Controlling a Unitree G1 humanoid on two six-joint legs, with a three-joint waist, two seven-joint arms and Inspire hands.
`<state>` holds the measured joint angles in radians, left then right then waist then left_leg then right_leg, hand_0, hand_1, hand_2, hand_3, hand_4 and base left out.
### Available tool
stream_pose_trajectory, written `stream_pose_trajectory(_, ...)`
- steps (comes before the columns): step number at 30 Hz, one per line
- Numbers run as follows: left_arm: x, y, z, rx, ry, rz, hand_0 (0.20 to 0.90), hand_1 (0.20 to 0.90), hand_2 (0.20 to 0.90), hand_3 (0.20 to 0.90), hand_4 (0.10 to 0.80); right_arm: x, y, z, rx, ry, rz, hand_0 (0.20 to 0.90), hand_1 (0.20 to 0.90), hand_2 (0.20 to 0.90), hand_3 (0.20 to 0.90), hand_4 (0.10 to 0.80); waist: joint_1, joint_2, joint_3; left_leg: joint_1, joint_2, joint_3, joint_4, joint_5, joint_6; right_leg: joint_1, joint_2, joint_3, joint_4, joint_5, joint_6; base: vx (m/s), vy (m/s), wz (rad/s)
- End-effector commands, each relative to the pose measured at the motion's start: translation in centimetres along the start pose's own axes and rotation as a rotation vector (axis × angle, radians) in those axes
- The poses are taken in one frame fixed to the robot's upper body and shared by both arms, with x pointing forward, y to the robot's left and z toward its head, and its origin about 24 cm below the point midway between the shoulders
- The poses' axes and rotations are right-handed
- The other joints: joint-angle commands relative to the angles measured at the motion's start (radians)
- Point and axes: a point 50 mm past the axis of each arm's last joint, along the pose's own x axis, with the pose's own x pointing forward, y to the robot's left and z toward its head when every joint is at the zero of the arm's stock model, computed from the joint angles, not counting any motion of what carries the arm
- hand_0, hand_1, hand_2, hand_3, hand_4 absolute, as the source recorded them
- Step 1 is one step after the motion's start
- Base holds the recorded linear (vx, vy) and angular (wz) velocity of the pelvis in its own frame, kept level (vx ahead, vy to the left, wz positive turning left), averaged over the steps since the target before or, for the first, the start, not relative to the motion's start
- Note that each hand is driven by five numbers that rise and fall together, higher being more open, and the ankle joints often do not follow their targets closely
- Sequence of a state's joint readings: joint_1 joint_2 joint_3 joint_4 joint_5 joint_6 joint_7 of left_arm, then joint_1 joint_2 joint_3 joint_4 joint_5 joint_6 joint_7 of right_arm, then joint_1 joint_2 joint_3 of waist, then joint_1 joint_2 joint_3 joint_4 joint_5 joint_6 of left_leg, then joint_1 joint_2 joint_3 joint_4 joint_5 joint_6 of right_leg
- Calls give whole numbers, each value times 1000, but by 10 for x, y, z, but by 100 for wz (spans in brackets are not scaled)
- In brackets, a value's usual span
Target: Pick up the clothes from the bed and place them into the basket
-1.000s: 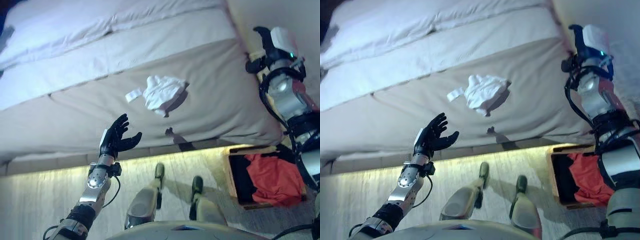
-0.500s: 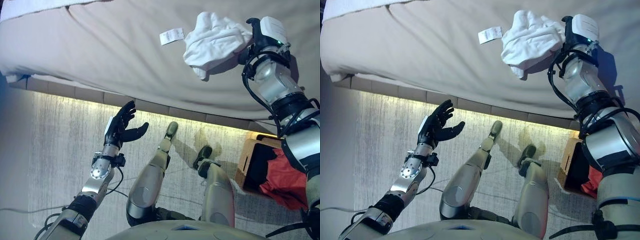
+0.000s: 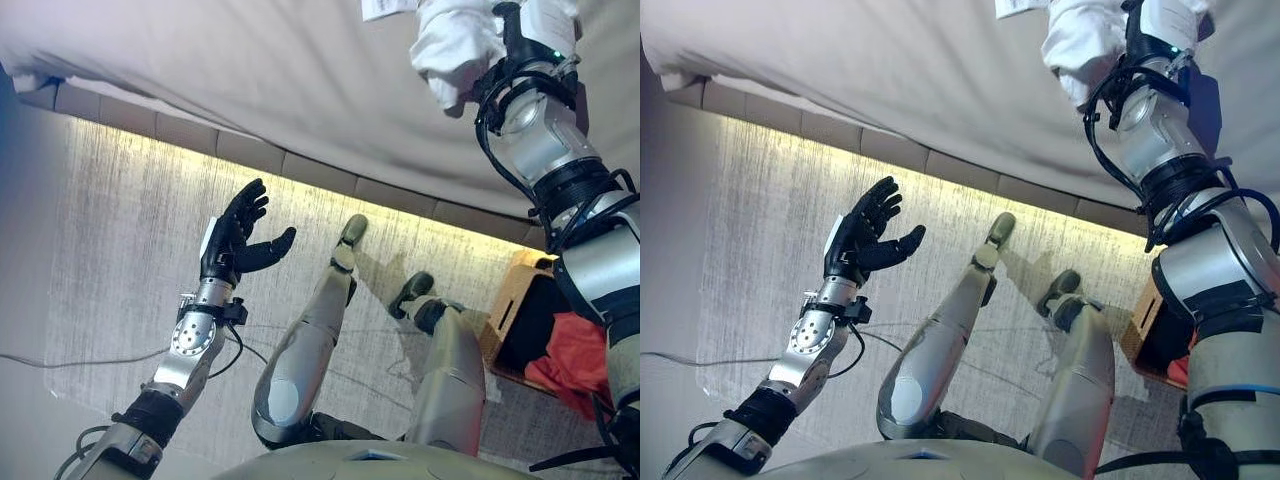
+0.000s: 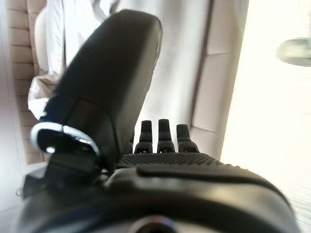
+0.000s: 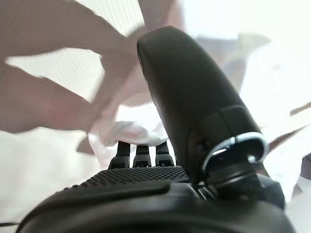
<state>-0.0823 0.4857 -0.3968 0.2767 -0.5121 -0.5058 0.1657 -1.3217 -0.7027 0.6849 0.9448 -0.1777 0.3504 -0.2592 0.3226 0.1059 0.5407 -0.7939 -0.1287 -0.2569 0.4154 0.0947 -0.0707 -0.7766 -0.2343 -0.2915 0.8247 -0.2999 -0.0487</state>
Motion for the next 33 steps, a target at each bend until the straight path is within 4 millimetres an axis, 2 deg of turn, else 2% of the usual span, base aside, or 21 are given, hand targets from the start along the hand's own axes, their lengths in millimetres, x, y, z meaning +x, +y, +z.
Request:
stream_pose_trajectory(1, -6, 6, 28, -26, -159, 6, 900, 900, 900, 900, 800, 10, -51, 19, -29, -66, -122, 815, 815, 815, 801, 701, 44, 39, -21, -38, -58, 97, 267, -235, 128, 6, 55, -26, -38, 61, -4, -22, -32, 19)
stream_pose_trajectory(2, -9, 8, 29, -24, -166, 5, 900, 900, 900, 900, 800, 11, -51, 15, -27, -48, -95, 300, 300, 300, 200, 100, 48, 43, -21, -48, -59, 99, 274, -234, 130, -5, 54, -28, -31, 61, -5, -24, -33, 8)
stream_pose_trajectory(10, -13, 16, 36, -11, -187, -16, 900, 900, 900, 900, 800, 12, -48, 8, 44, -32, -77, 300, 300, 300, 200, 100, 47, 34, -21, -44, -54, 98, 289, -239, 129, 2, 63, -28, -23, 60, -7, -15, -19, 2)
stream_pose_trajectory(19, -12, 16, 33, -2, -177, -31, 900, 900, 900, 900, 800, 11, -45, -5, 100, -34, -92, 300, 300, 300, 200, 100, 16, 1, -21, 125, -37, 101, 202, -239, 112, 178, 86, -11, -126, 77, 4, -11, 11, -1)
stream_pose_trajectory(22, -7, 20, 33, 3, -188, -3, 900, 900, 900, 900, 800, 10, -44, -17, 101, -41, -88, 300, 300, 300, 200, 100, -10, -21, -21, 272, -25, 107, 105, -223, 104, 317, 93, 7, -240, 100, 16, -13, 73, -32)
stream_pose_trajectory(23, -3, 21, 35, 15, -193, 9, 900, 900, 900, 900, 800, 10, -47, -24, 70, -44, -82, 300, 300, 300, 200, 100, -22, -32, -21, 329, -18, 107, 47, -186, 102, 372, 94, 7, -308, 139, 17, -52, 47, -44)
stream_pose_trajectory(24, -1, 22, 35, 21, -190, 15, 900, 900, 900, 900, 800, 9, -46, -29, 54, -41, -76, 300, 300, 300, 200, 100, -30, -41, -21, 379, -11, 107, 14, -179, 99, 419, 98, 14, -351, 150, 23, -16, 42, -34)
stream_pose_trajectory(25, 0, 22, 34, 36, -178, 27, 900, 900, 900, 900, 800, 8, -45, -34, 50, -38, -63, 300, 300, 300, 200, 100, -37, -51, -34, 415, -3, 105, -17, -174, 98, 455, 103, 20, -393, 161, 28, 121, -6, -27)
stream_pose_trajectory(26, 1, 25, 29, 72, -142, 49, 900, 900, 900, 900, 800, 6, -40, -44, 54, -37, -34, 300, 300, 300, 200, 100, -57, -76, -73, 483, 13, 110, -79, -165, 95, 519, 108, 38, -477, 190, 41, 133, 1, -24)
stream_pose_trajectory(27, 1, 26, 28, 75, -131, 57, 900, 900, 900, 900, 800, 5, -40, -46, 54, -40, -20, 300, 300, 300, 200, 100, -64, -82, -87, 500, 17, 112, -102, -159, 94, 534, 110, 42, -501, 199, 44, 165, 2, -32)
stream_pose_trajectory(28, 0, 30, 23, 90, -101, 69, 900, 900, 900, 900, 800, 1, -39, -57, 78, -42, -5, 300, 300, 300, 200, 100, -93, -103, -123, 559, 31, 132, -158, -156, 94, 586, 120, 63, -563, 218, 53, 118, 13, -43)
stream_pose_trajectory(33, -2, 37, 19, 122, -55, 92, 900, 900, 900, 900, 800, -15, -28, -84, 157, -51, 19, 300, 300, 300, 200, 100, -164, -138, -209, 691, 61, 189, -296, -139, 98, 687, 139, 123, -693, 275, 84, 75, -6, -43)
